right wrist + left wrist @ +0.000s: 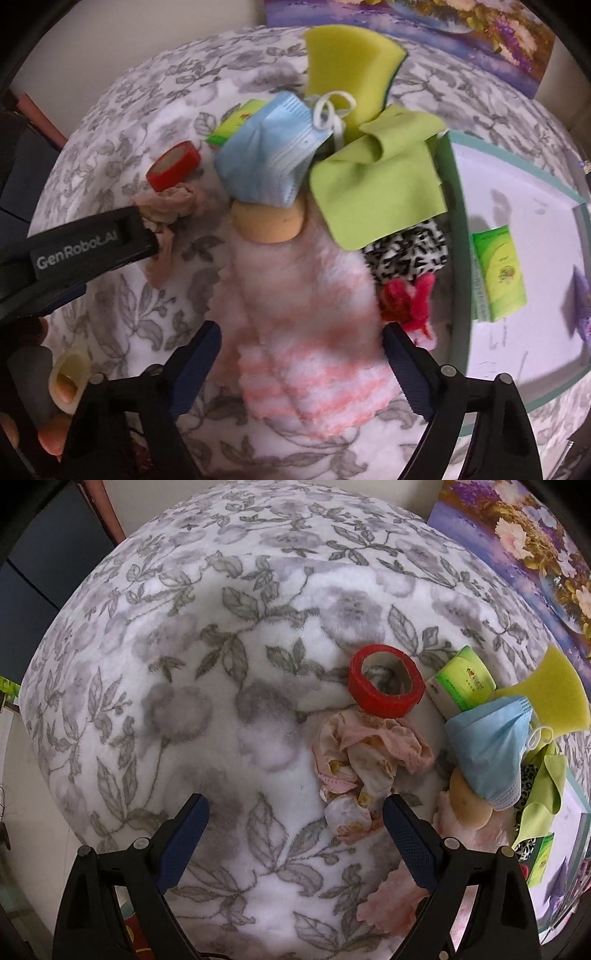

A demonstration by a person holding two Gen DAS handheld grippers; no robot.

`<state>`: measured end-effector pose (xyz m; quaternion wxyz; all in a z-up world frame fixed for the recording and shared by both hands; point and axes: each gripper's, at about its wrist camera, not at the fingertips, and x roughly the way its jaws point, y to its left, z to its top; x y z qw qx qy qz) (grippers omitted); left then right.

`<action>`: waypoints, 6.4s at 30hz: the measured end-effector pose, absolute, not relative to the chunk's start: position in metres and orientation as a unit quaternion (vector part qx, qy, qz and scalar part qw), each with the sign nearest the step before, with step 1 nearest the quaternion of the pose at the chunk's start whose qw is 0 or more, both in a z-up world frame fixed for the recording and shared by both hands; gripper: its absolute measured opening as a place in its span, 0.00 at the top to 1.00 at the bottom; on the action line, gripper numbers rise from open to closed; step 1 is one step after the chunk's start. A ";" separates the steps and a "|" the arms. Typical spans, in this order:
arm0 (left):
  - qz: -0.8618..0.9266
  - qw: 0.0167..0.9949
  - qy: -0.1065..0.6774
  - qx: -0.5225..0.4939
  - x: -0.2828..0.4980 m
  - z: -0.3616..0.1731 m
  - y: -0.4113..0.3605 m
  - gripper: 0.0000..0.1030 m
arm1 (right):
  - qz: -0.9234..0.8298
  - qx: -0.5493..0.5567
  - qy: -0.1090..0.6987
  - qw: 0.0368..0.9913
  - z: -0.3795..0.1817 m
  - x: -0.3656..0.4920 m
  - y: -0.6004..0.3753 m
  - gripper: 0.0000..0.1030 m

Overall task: Organize soft objects
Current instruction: 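Grasp the pink floral cloth with left tool while right tool grasps pink fuzzy cloth, then carry the floral cloth with left tool while right tool carries fuzzy cloth to tray, then open left tool over the tray while right tool releases the fuzzy cloth there, then move both tools back to the pile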

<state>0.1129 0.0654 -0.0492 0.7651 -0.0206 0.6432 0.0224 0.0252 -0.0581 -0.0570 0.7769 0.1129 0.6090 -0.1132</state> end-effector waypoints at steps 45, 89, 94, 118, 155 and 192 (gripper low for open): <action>-0.040 0.801 0.596 -0.035 0.101 -0.017 0.032 0.91 | -0.091 0.208 0.487 0.843 0.019 0.006 -0.111 0.85; -0.148 0.845 0.513 0.033 0.027 0.054 -0.073 0.90 | -0.233 0.270 0.365 0.860 0.084 -0.097 -0.256 0.85; -0.179 0.843 0.505 0.047 0.016 0.059 -0.107 0.90 | -0.272 0.260 0.364 0.852 0.085 -0.109 -0.277 0.85; -0.300 0.789 0.514 0.152 -0.003 -0.011 -0.268 0.89 | -0.347 0.288 0.449 0.771 -0.008 -0.080 -0.370 0.84; -0.255 0.813 0.515 0.089 0.037 0.008 -0.234 0.06 | -0.377 0.262 0.443 0.770 -0.002 -0.099 -0.371 0.00; -0.010 0.840 0.543 -0.005 0.150 0.030 0.027 0.06 | -0.191 0.213 0.484 0.827 0.000 0.033 -0.201 0.00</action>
